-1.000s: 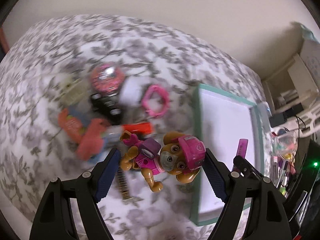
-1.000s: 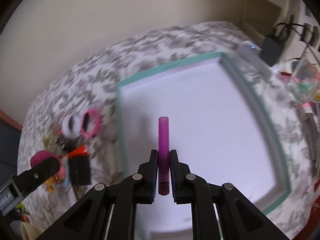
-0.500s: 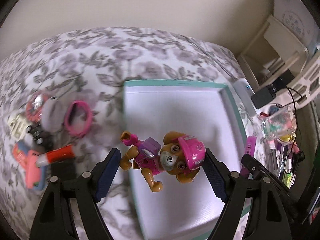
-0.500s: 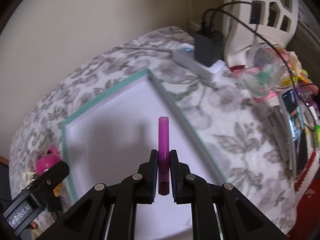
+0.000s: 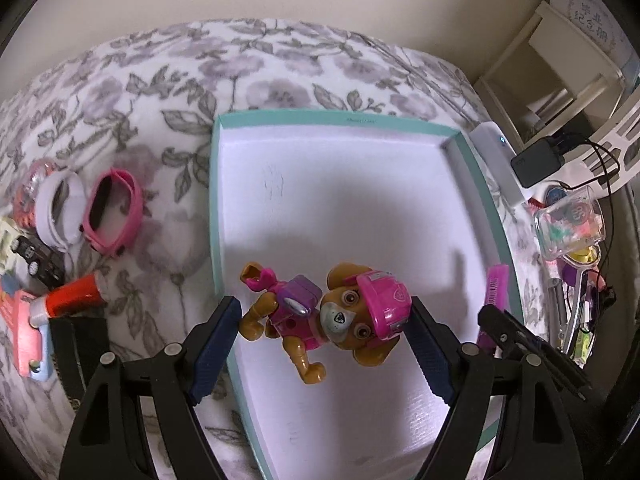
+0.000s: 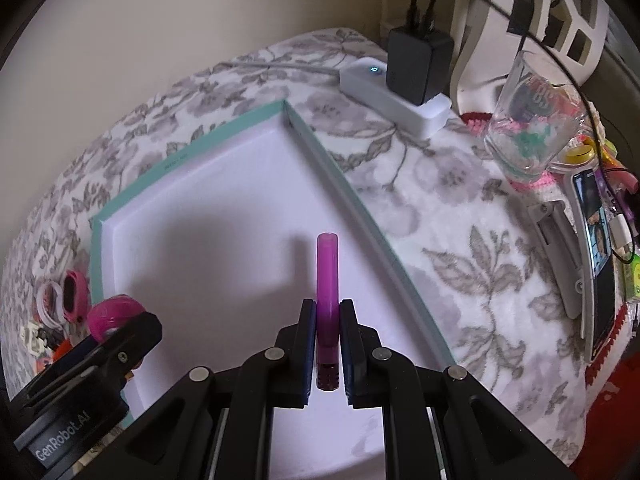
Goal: Organize rigid objects
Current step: 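Carry the tube into the box lid while left tool carries the puppy, then move both open tools back over the pile of items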
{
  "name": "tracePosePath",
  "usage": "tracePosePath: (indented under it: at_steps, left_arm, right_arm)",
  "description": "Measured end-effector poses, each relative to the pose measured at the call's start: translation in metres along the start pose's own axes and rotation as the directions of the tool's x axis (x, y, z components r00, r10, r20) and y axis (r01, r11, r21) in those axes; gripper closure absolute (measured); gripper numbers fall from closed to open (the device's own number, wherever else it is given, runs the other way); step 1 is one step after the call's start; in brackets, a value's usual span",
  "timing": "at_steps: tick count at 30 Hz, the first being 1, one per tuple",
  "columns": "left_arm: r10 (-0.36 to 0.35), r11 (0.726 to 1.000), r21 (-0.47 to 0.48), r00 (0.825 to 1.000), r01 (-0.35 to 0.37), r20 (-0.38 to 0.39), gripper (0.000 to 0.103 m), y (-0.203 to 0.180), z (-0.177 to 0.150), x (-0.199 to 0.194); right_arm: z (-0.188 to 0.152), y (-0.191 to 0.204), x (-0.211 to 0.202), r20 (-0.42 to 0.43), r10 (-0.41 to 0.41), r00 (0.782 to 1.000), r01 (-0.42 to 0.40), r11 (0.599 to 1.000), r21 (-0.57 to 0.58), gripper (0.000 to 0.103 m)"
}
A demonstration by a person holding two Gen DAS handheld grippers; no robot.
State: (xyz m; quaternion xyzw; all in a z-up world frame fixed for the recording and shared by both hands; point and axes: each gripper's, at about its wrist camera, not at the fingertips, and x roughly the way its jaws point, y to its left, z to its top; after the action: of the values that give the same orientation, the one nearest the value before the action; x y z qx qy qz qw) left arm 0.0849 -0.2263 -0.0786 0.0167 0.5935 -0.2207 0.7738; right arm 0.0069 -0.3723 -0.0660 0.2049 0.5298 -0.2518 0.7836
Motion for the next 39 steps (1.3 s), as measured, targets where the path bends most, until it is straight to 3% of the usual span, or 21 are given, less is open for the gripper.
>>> tracePosePath:
  at_steps: [13,18,24,27,30,33,35,39]
  left_arm:
    - [-0.030,0.999,-0.016,1.000,0.030,-0.007,0.020,0.003,-0.002,-0.004]
    - [-0.045,0.999,-0.030,0.999,0.045,0.012,0.019,0.006,-0.001,-0.011]
    - [-0.049,0.997,-0.048,0.997,0.052,0.054,0.014,0.010,0.003,-0.028]
    - [-0.042,0.997,-0.060,0.996,0.047,0.081,0.013,0.014,0.005,-0.037]
    - [-0.040,0.996,-0.071,0.993,0.048,0.111,0.007,0.019,0.005,-0.045]
    - [-0.030,0.996,-0.079,0.990,0.041,0.138,0.006,0.024,0.005,-0.053]
    - [-0.013,0.996,-0.085,0.987,0.027,0.161,0.006,0.028,0.004,-0.060]
    - [0.011,0.995,-0.104,0.982,0.009,0.189,0.006,0.040,0.003,-0.069]
  right_arm:
    - [-0.003,0.004,0.003,-0.023,-0.019,1.000,0.018,1.000,-0.017,0.089]
    - [-0.004,0.003,-0.002,-0.010,-0.029,1.000,0.029,0.999,-0.019,0.074]
    - [-0.003,0.003,-0.015,0.027,-0.039,0.999,0.040,0.999,-0.027,0.072]
    - [-0.003,0.005,-0.024,0.054,-0.043,0.998,0.045,0.998,-0.036,0.057]
    - [-0.004,0.007,-0.030,0.077,-0.036,0.996,0.040,0.998,-0.047,0.053]
    - [-0.006,0.011,-0.034,0.098,-0.032,0.995,0.038,0.998,-0.058,0.042]
    - [-0.007,0.014,-0.034,0.102,-0.030,0.994,0.037,0.997,-0.069,0.041]
    - [-0.012,0.020,-0.034,0.113,-0.025,0.993,0.036,0.995,-0.095,0.029]
